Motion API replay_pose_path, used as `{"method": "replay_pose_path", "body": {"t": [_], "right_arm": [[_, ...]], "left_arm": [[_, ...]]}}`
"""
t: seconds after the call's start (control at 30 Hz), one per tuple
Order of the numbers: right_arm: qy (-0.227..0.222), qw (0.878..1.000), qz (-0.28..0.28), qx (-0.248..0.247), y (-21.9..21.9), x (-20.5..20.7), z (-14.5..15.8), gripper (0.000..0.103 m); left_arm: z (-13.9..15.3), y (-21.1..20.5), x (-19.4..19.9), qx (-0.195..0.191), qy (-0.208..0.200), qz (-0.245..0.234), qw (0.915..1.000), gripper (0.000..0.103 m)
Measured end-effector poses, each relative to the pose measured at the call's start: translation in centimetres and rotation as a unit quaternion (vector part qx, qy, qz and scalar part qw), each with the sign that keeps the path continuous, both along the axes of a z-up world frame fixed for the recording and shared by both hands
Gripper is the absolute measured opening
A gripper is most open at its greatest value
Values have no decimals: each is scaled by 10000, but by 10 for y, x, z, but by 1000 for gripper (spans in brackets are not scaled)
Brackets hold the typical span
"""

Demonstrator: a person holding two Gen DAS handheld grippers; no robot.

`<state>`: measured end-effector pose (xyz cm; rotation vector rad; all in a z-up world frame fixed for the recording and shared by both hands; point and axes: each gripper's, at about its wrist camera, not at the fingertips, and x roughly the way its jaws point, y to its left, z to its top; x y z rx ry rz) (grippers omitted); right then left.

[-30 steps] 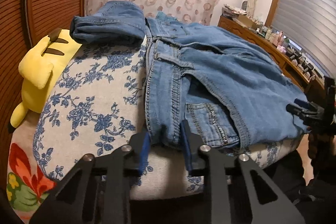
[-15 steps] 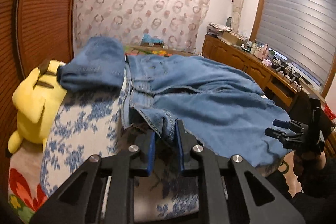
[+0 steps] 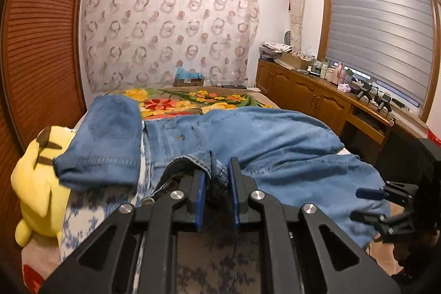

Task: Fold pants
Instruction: 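Close the left tool on the waistband while the right tool grasps the leg hem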

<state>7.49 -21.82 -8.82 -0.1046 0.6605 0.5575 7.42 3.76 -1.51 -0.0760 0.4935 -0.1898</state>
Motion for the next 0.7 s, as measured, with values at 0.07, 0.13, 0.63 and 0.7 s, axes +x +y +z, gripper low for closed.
{"method": "replay_pose_path", "body": {"t": [0.07, 0.13, 0.63, 0.7], "right_arm": [[-19, 9999, 104, 25, 4, -3, 3, 58], [-6, 9998, 181, 25, 7, -4, 4, 57], [402, 9983, 413, 8, 11, -5, -16, 42], [446, 9982, 405, -25, 10, -5, -18, 41]], "left_arm": [[0, -2, 9, 29, 12, -4, 10000, 12], [-1, -3, 18, 56, 42, 13, 10000, 12], [-12, -1, 45, 41, 229, 231, 9995, 12], [-12, -2, 46, 54, 243, 267, 9993, 12]]}}
